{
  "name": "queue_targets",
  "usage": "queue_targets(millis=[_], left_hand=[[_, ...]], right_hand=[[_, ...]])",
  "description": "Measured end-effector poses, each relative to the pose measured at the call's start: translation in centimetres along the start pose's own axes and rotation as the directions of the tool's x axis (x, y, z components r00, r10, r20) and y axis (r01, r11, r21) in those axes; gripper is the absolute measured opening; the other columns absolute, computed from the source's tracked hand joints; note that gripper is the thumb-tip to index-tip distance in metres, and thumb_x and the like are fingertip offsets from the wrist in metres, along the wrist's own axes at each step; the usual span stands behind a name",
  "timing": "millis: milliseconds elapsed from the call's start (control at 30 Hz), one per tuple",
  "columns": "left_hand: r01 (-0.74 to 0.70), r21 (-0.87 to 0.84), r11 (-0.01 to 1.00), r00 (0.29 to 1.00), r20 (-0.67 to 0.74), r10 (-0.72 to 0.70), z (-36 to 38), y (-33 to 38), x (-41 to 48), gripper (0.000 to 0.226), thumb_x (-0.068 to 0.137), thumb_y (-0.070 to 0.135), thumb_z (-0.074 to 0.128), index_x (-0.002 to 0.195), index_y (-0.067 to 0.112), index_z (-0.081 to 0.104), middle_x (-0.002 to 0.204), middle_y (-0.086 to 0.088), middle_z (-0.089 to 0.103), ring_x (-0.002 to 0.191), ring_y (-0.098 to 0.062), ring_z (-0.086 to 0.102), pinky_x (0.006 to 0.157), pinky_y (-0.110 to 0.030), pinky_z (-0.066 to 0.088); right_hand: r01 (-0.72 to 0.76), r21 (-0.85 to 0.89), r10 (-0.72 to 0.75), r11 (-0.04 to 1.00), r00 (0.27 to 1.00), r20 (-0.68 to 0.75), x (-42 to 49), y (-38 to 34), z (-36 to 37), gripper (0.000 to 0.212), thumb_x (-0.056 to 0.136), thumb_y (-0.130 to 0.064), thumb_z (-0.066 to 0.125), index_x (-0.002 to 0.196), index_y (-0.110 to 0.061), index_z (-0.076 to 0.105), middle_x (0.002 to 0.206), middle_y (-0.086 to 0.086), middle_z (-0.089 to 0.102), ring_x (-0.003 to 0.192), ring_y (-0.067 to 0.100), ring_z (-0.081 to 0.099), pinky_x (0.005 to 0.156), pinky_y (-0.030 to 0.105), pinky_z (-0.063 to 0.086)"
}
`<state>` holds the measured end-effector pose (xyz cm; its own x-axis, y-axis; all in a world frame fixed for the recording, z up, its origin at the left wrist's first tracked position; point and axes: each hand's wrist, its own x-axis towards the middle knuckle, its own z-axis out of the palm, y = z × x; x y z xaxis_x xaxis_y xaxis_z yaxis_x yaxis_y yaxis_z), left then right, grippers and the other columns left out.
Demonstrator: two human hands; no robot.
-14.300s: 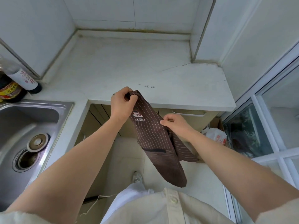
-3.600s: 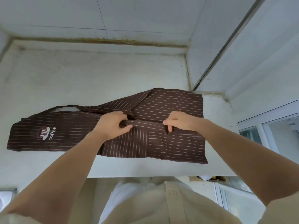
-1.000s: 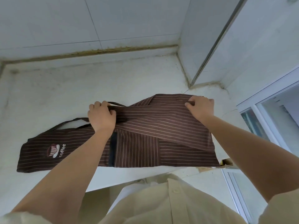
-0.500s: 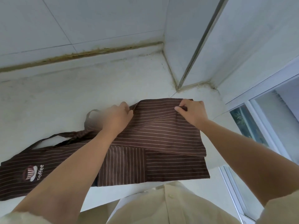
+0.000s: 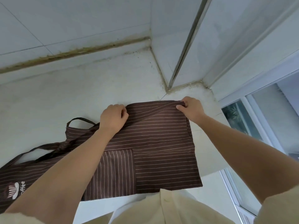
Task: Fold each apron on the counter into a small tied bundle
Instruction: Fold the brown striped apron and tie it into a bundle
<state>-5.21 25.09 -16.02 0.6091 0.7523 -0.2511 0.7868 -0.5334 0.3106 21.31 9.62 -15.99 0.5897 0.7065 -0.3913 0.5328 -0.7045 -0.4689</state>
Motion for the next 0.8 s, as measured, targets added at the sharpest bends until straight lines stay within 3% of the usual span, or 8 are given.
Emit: queue_targets(millis=[100,200,333,433,500,600,700,800], left_hand=[[-0.057,0.090,0.994,0.998,0.019,0.055,0.5,-0.1,0.3,0.034,0.097,0.039,0.047,0.123,0.025,0.063,0.107,-0.004,0.060,0.101,-0.022,0.054,0.077,-0.035,0.048],[-0.025,0.272,0.962,0.998,-0.042,0.038,0.8,0.2,0.6,0.040,0.098,0.041,0.045,0.129,0.020,0.059,0.115,-0.008,0.056,0.106,-0.025,0.051,0.081,-0.036,0.045],[0.175,0.412,0.894,0.984,-0.064,-0.163,0.8,0.2,1.2,0.048,0.097,0.039,0.041,0.126,0.003,0.052,0.125,-0.014,0.050,0.113,-0.029,0.046,0.090,-0.040,0.042],[0.205,0.329,0.922,0.976,-0.138,-0.168,0.8,-0.2,1.3,0.045,0.096,0.031,0.047,0.131,0.002,0.049,0.135,-0.020,0.044,0.122,-0.036,0.042,0.097,-0.046,0.040],[0.018,0.219,0.976,0.983,-0.182,0.022,1.0,0.6,1.3,0.036,0.094,0.024,0.051,0.124,0.006,0.058,0.127,-0.018,0.052,0.117,-0.034,0.046,0.094,-0.045,0.041],[-0.222,0.060,0.973,0.974,-0.027,0.224,1.8,3.8,1.6,0.026,0.095,0.026,0.052,0.113,0.013,0.066,0.114,-0.007,0.061,0.108,-0.024,0.051,0.091,-0.037,0.044],[-0.174,0.084,0.981,0.985,0.014,0.174,2.9,6.2,1.9,0.032,0.092,0.031,0.060,0.120,0.016,0.060,0.120,-0.006,0.058,0.112,-0.023,0.052,0.094,-0.036,0.043],[-0.103,0.144,0.984,0.994,-0.018,0.107,3.5,6.5,1.9,0.037,0.091,0.035,0.061,0.122,0.015,0.057,0.122,-0.007,0.058,0.114,-0.026,0.052,0.096,-0.039,0.041]], right_hand=[[-0.050,0.050,0.051,0.997,0.998,-0.019,0.3,0.7,0.9,0.021,0.096,-0.029,0.059,0.108,-0.011,0.059,0.075,-0.008,0.046,0.082,0.019,0.052,0.069,0.026,0.036],[-0.078,0.115,0.084,0.990,0.995,-0.045,0.6,0.7,0.9,0.016,0.097,-0.027,0.058,0.103,-0.012,0.057,0.078,-0.006,0.049,0.083,0.019,0.053,0.072,0.027,0.036],[-0.094,0.189,0.105,0.977,0.993,-0.050,1.1,0.1,0.7,0.015,0.100,-0.029,0.053,0.097,-0.014,0.050,0.078,-0.004,0.050,0.079,0.018,0.050,0.070,0.029,0.037],[-0.100,0.245,0.113,0.964,0.993,-0.041,1.1,-0.3,0.6,0.024,0.100,-0.034,0.049,0.095,-0.011,0.052,0.078,-0.004,0.052,0.078,0.019,0.051,0.070,0.031,0.038],[-0.097,0.263,0.104,0.960,0.995,-0.011,0.9,-0.1,0.5,0.032,0.098,-0.036,0.052,0.098,-0.005,0.057,0.084,0.003,0.059,0.081,0.022,0.055,0.075,0.037,0.044],[-0.118,0.277,0.109,0.954,0.993,0.047,0.6,1.1,0.5,0.023,0.094,-0.035,0.060,0.099,-0.012,0.058,0.093,0.002,0.064,0.088,0.020,0.059,0.083,0.034,0.049],[-0.122,0.309,0.116,0.943,0.993,0.038,-0.3,1.9,0.4,0.014,0.094,-0.030,0.060,0.090,-0.019,0.053,0.082,-0.005,0.058,0.083,0.016,0.055,0.073,0.025,0.040],[-0.131,0.370,0.127,0.920,0.991,0.035,-1.0,2.3,0.8,0.012,0.096,-0.028,0.058,0.091,-0.018,0.056,0.091,0.002,0.066,0.086,0.019,0.061,0.073,0.026,0.046]])
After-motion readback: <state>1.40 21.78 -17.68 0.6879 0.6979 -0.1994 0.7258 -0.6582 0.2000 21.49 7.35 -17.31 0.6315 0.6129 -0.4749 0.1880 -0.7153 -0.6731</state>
